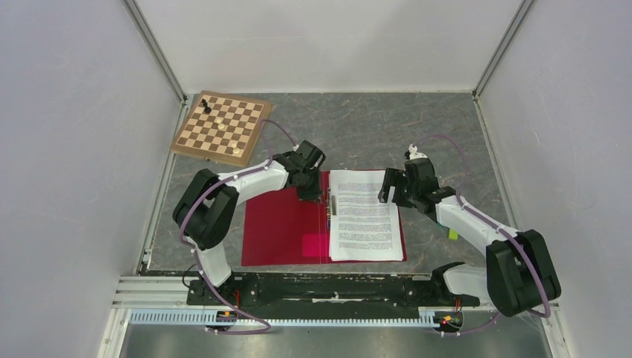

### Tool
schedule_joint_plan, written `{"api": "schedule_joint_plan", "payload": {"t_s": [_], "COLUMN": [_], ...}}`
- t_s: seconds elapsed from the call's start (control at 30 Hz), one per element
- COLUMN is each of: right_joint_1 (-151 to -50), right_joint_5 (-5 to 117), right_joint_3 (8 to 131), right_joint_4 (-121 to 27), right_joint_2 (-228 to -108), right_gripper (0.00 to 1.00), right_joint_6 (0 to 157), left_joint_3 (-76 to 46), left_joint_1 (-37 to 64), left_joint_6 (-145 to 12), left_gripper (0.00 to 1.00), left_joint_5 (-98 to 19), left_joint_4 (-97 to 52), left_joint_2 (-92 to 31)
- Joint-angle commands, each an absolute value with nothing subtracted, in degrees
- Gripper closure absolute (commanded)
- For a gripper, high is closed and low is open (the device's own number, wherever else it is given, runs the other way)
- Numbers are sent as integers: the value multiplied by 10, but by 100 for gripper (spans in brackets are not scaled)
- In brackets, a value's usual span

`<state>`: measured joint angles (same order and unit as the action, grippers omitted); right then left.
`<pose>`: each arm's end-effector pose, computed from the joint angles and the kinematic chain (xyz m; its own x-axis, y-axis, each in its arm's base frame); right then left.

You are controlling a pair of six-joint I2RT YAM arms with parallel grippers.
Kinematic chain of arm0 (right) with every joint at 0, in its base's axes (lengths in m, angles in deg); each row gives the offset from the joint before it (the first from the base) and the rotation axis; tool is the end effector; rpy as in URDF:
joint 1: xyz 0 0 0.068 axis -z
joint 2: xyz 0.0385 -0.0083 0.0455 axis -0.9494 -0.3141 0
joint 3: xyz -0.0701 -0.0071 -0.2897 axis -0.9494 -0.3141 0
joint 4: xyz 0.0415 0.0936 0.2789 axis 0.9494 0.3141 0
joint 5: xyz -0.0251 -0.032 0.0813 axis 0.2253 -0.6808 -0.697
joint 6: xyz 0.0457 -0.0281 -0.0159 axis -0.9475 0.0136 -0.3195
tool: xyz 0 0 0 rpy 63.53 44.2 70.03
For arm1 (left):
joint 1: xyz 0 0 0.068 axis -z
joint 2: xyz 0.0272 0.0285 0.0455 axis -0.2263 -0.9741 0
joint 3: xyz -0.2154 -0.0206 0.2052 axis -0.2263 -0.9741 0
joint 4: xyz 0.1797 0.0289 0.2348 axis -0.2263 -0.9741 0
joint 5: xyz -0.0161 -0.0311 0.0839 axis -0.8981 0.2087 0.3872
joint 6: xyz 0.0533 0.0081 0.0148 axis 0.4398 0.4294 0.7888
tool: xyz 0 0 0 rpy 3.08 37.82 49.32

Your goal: Put the files into the folder

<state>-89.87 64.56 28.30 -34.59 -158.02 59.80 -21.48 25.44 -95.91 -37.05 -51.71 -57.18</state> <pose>0.2492 0.0812 0.1826 -0.7798 0.1967 -0.5943 0.0383 0.9626 0.2683 0.3069 -0.2494 0.1778 -0.9569 -0.0724 -0.2811 0.0369 0.9302 -0.3653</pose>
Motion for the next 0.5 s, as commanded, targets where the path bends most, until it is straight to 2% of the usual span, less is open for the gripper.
{"api": "schedule_joint_plan", "payload": {"t_s": [0.0, 0.47], "right_joint_1": [-895, -886], "right_joint_5": [637, 605], "right_joint_3": [308, 300], "right_joint_4": [-406, -450], "right_joint_2": [-1599, -1638], "right_gripper": [14, 11], "right_joint_6": [594, 586], "left_joint_3": [-184, -134], "left_joint_1": [242, 235], "left_joint_6": [-944, -944], "left_gripper": [98, 98], "left_joint_5": [-362, -358], "left_joint_4": [-506, -512], "left_joint_2": [-592, -645]}}
